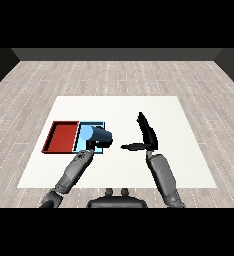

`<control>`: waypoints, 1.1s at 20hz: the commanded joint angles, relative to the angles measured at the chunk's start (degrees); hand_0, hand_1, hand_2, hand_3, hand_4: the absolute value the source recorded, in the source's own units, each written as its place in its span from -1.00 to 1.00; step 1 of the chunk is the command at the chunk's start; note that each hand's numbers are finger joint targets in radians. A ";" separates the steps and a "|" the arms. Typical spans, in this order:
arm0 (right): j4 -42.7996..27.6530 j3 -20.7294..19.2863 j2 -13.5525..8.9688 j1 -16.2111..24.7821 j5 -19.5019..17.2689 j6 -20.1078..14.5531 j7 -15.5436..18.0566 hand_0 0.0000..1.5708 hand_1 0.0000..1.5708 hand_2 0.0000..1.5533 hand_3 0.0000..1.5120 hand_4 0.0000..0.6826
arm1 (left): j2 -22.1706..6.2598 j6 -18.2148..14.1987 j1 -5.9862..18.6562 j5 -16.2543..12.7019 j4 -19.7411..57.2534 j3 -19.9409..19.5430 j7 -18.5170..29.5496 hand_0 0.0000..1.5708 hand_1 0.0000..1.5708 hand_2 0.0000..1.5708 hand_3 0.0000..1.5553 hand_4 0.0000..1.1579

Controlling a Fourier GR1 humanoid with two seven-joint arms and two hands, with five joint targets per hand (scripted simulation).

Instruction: Pick the blue can and put it in the blue box

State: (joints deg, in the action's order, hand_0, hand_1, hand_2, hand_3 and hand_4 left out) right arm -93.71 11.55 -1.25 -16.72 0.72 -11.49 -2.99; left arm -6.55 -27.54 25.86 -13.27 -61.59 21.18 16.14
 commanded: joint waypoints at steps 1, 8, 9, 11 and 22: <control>-0.07 -2.60 -1.27 2.97 1.87 2.34 1.61 -1.00 -1.00 -1.00 -1.00 -1.00 | -1.39 0.98 1.65 2.07 2.43 -2.79 -3.34 1.00 1.00 1.00 0.91 0.96; 2.42 -5.86 -0.87 5.33 5.63 4.10 5.68 -1.00 -1.00 -1.00 -1.00 -1.00 | -7.57 1.23 5.18 4.81 12.32 -5.83 -9.18 1.00 1.00 1.00 0.92 0.91; 5.26 -6.62 -0.71 1.38 5.92 4.31 4.32 -1.00 -1.00 -1.00 -1.00 -1.00 | -9.90 2.08 6.34 4.46 12.12 -7.33 -11.46 1.00 1.00 1.00 0.90 0.86; 3.28 -6.04 -0.04 3.65 5.84 3.47 4.37 -1.00 -1.00 -1.00 -1.00 -1.00 | -10.25 -0.38 7.65 8.02 17.52 -4.53 -16.56 1.00 1.00 1.00 0.90 0.83; 8.55 -7.87 1.20 6.83 6.36 2.76 7.87 -1.00 -1.00 -1.00 -1.00 -1.00 | -5.30 -1.35 21.53 21.18 45.73 2.33 -31.70 0.08 0.08 0.01 -0.25 0.52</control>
State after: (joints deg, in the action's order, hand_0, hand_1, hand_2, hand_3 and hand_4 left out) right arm -85.48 3.26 -0.81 -13.24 6.81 -8.88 3.44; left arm -16.31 -28.96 42.23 5.25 -24.46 22.28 -10.42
